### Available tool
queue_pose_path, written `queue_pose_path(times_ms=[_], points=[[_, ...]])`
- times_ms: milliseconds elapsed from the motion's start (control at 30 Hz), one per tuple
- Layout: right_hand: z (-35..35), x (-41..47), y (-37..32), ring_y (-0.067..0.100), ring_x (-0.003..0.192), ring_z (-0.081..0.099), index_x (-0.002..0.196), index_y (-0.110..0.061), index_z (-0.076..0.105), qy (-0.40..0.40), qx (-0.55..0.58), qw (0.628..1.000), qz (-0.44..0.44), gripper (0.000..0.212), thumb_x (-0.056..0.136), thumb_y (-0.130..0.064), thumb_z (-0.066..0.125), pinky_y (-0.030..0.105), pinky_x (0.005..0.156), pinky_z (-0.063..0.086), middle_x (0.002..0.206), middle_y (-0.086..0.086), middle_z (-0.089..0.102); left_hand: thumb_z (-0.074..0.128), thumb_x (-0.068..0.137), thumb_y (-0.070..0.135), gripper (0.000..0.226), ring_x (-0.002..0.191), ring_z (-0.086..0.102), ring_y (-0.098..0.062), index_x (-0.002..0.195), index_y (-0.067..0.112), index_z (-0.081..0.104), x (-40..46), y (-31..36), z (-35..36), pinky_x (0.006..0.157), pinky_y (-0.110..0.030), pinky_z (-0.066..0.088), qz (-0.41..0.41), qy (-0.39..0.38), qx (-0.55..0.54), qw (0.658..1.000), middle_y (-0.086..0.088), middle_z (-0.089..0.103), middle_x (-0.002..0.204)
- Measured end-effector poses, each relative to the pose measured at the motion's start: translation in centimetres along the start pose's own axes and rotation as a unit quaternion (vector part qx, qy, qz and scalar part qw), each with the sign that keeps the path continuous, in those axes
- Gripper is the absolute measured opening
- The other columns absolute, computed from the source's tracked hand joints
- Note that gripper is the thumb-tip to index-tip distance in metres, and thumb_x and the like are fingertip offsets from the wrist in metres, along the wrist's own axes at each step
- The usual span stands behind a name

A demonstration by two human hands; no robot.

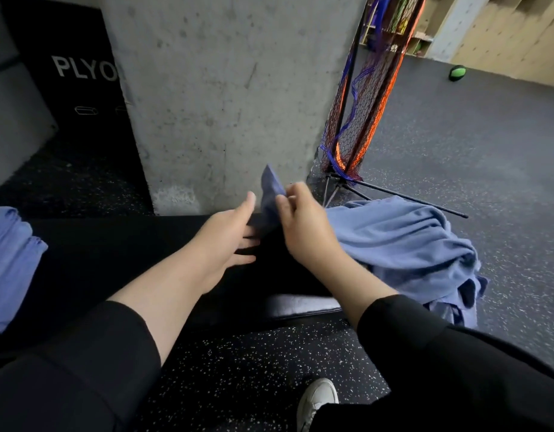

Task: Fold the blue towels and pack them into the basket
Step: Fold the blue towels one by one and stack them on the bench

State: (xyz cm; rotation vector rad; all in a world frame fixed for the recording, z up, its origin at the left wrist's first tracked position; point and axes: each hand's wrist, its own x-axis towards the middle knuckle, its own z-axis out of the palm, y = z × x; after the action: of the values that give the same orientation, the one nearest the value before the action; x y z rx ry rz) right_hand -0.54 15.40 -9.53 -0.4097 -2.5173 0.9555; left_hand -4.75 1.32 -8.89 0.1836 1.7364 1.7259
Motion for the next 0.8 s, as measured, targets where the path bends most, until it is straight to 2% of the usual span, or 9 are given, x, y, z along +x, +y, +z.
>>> queue_pose_path(times_ms=[133,233,333,433,533,600,667,733,800], points=[[3.6,-2.2,-2.7,0.028,0.078,0.057,0.097,-0.016,0.046,-0.113,0.001,0.994,-0.008,0.017,0.104,-0.032,0.047,0.040,0.070,0.042,0.084,0.004,0.064,0.048,0.096,0.065,0.066,0.109,0.070,-0.031,0.109,0.003,0.066,0.2,0.0,-1.8,0.097,-0.049,0.055,-0.033,0.018,-0.131,0.991,-0.015,0.073,0.112],[5.8,-3.4,-4.2,0.025,0.085,0.063,0.106,-0.016,0.054,-0.171,-0.010,0.984,-0.039,0.018,0.106,-0.032,0.044,0.037,0.072,0.045,0.093,0.003,0.069,0.059,0.100,0.040,0.036,0.090,0.069,-0.028,0.093,0.006,0.064,0.2,-0.4,-3.7,0.091,-0.045,0.057,-0.031,0.113,-0.131,0.984,-0.019,0.068,0.098],[7.0,-3.4,-5.2,0.021,0.092,0.065,0.117,-0.021,0.060,-0.200,0.013,0.978,-0.059,0.020,0.105,-0.027,0.044,0.038,0.083,0.048,0.103,0.001,0.071,0.047,0.106,0.021,0.024,0.077,0.068,-0.025,0.092,0.011,0.064,-0.2,-1.0,-6.1,0.086,-0.043,0.057,-0.033,0.160,-0.085,0.983,-0.018,0.071,0.099],[7.4,-2.2,-4.9,0.017,0.089,0.063,0.114,-0.023,0.061,-0.135,0.037,0.990,-0.032,0.019,0.102,-0.021,0.047,0.036,0.083,0.049,0.100,0.001,0.069,0.041,0.108,0.022,0.027,0.093,0.072,-0.031,0.110,0.009,0.064,-0.8,-0.9,-8.3,0.093,-0.049,0.057,-0.013,0.176,-0.053,0.983,-0.019,0.072,0.108],[7.4,-0.8,-4.3,0.012,0.125,0.051,0.138,-0.023,0.051,-0.152,0.019,0.988,-0.027,0.037,0.101,-0.020,0.051,0.022,0.100,0.037,0.138,-0.004,0.054,0.041,0.109,0.029,0.026,0.105,0.072,-0.026,0.120,0.015,0.061,-1.7,-0.6,-10.0,0.094,-0.045,0.057,0.019,0.138,-0.042,0.989,-0.015,0.072,0.117],[7.5,-0.1,-4.2,0.008,0.135,0.043,0.150,-0.027,0.038,-0.216,0.010,0.975,-0.048,0.054,0.099,-0.020,0.055,0.016,0.101,0.029,0.151,-0.010,0.043,0.041,0.109,0.032,0.031,0.106,0.072,-0.022,0.129,0.016,0.059,-2.2,-0.5,-10.7,0.096,-0.043,0.056,0.032,0.103,-0.017,0.994,-0.012,0.073,0.118],[7.5,0.3,-4.5,0.004,0.118,0.055,0.150,-0.037,0.037,-0.272,0.051,0.959,-0.055,0.061,0.095,-0.024,0.060,0.020,0.094,0.037,0.140,-0.013,0.054,0.042,0.109,0.032,0.032,0.106,0.072,-0.019,0.133,0.018,0.058,-2.5,-0.5,-11.3,0.096,-0.044,0.057,0.046,0.088,0.017,0.995,-0.009,0.073,0.118],[7.8,0.8,-4.9,0.006,0.094,0.065,0.138,-0.047,0.047,-0.307,0.099,0.946,-0.040,0.053,0.090,-0.034,0.066,0.030,0.083,0.049,0.117,-0.011,0.069,0.042,0.109,0.031,0.030,0.105,0.072,-0.017,0.126,0.019,0.064,-2.6,-0.3,-11.7,0.096,-0.042,0.057,0.066,0.103,0.067,0.990,-0.006,0.074,0.114],[8.5,1.0,-5.1,0.015,0.097,0.068,0.121,-0.049,0.059,-0.319,0.120,0.940,-0.022,0.036,0.086,-0.042,0.067,0.038,0.090,0.053,0.107,-0.004,0.073,0.043,0.108,0.033,0.032,0.104,0.071,-0.016,0.116,0.016,0.069,-2.5,-0.1,-12.1,0.095,-0.038,0.056,0.093,0.126,0.165,0.974,-0.004,0.075,0.108]])
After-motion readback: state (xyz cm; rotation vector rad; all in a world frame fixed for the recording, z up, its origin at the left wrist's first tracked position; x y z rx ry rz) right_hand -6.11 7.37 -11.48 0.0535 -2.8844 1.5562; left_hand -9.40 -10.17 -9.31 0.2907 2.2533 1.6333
